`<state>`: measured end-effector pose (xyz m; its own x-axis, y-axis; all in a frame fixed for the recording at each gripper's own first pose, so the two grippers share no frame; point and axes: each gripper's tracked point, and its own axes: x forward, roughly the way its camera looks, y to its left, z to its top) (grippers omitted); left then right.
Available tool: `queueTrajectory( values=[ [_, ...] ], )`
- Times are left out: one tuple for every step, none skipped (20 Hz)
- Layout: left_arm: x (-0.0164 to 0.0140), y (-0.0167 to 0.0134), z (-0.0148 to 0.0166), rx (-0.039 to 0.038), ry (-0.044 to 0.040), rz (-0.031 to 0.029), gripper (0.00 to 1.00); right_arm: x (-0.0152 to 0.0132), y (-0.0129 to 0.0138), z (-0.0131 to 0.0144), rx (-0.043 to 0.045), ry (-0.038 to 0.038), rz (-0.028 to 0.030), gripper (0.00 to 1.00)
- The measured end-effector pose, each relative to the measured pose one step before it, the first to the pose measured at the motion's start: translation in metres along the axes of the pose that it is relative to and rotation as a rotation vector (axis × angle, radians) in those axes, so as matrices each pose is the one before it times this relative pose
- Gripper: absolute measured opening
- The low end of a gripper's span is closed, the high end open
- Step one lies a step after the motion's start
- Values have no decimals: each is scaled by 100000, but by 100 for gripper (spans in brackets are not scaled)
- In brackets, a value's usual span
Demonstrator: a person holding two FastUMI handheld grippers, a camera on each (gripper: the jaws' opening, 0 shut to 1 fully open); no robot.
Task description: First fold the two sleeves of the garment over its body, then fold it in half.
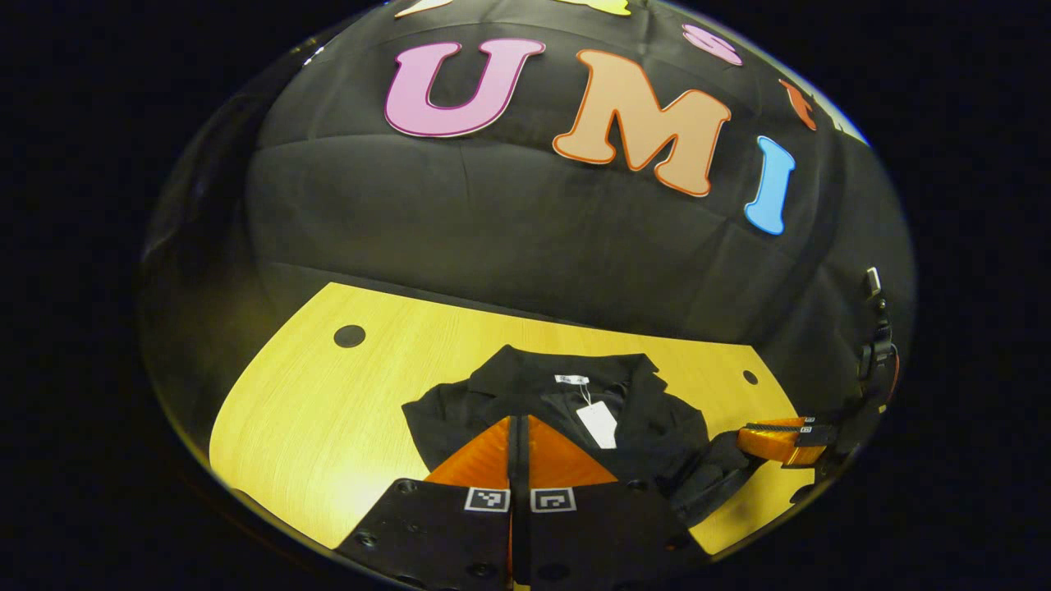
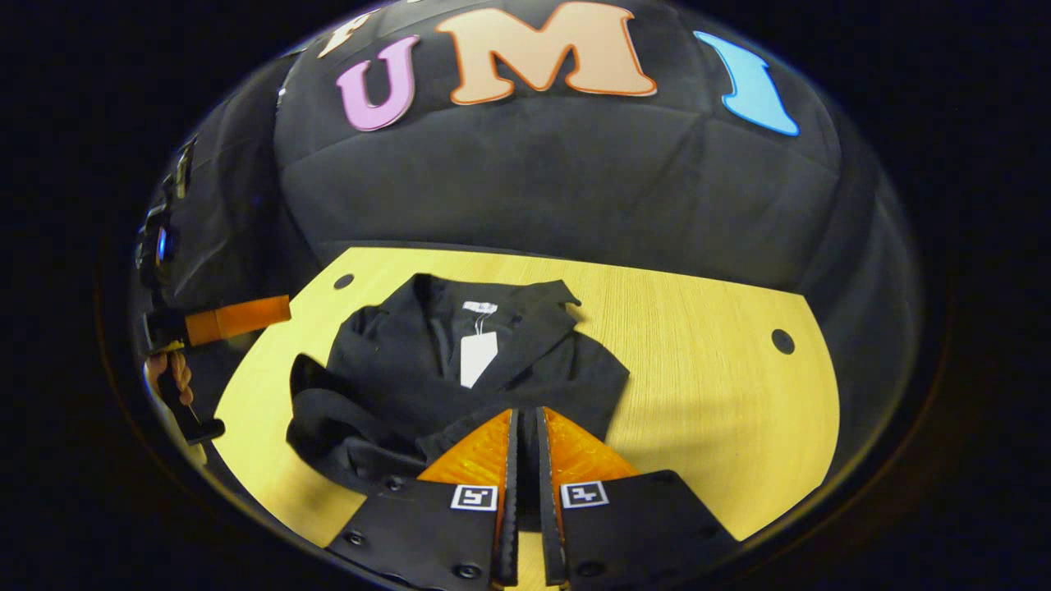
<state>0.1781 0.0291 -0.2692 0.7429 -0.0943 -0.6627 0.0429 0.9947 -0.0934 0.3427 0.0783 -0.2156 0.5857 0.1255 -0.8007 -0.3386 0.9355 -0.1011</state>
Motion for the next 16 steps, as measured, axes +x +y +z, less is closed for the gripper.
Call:
queueTrajectory(
  values=[
    [718, 396, 245, 2113, -58, 787, 0, 1074, -575, 1835, 3928, -3376, -1176, 7],
    [678, 463, 189, 2071, -566, 1018, 0, 982, -408, 1534, 3587, -1534, 629, 3],
    [373, 300, 97, 1117, 25, 555, 0, 1022, -612, 921, 2892, 509, -489, 3],
    [158, 163, -174, 147, 610, -49, 0, 854, -744, 275, 2113, 1700, -841, 3],
    [266, 256, -264, -229, 479, -92, 0, 756, -521, 129, 2100, 1126, 65, 3],
    [287, 507, -359, -30, 980, 630, 0, 476, -557, -232, 1674, 1877, -188, 4],
    [140, 736, -424, 216, 1308, 1446, 0, 399, -745, -299, 435, 1240, -702, 4],
    [-123, 651, -403, -76, 1974, 1257, 0, 140, -422, -442, -511, 1404, -610, 4],
    [-427, 326, -634, -294, 2286, 13, 0, -282, -146, -14, -304, -452, 669, 0],
    [-634, 224, -417, -839, 880, -443, 0, -292, 18, 270, -1389, -2111, 827, 4],
    [-582, -33, -135, -1444, -19, -1601, 0, -1017, -303, 203, -3406, -1382, 2, 11],
    [-667, 3, -121, -1628, -484, -1012, 0, -1624, -492, 278, -3960, -2406, -862, 13],
    [-735, 155, 154, -1213, -1243, -273, 0, -1458, 143, 282, -3474, -2051, 1796, 21],
    [-702, 34, 308, -1014, -2056, -413, 0, -1273, 176, 449, -2631, -2441, 453, 32],
    [-848, -332, 624, -1077, -2783, -891, 0, -1442, 409, 641, -1058, -3377, 796, 44],
    [-973, -569, 1160, -981, -4214, -1572, 0, -1417, 878, 834, 126, -3946, 2392, 59]
  ],
)
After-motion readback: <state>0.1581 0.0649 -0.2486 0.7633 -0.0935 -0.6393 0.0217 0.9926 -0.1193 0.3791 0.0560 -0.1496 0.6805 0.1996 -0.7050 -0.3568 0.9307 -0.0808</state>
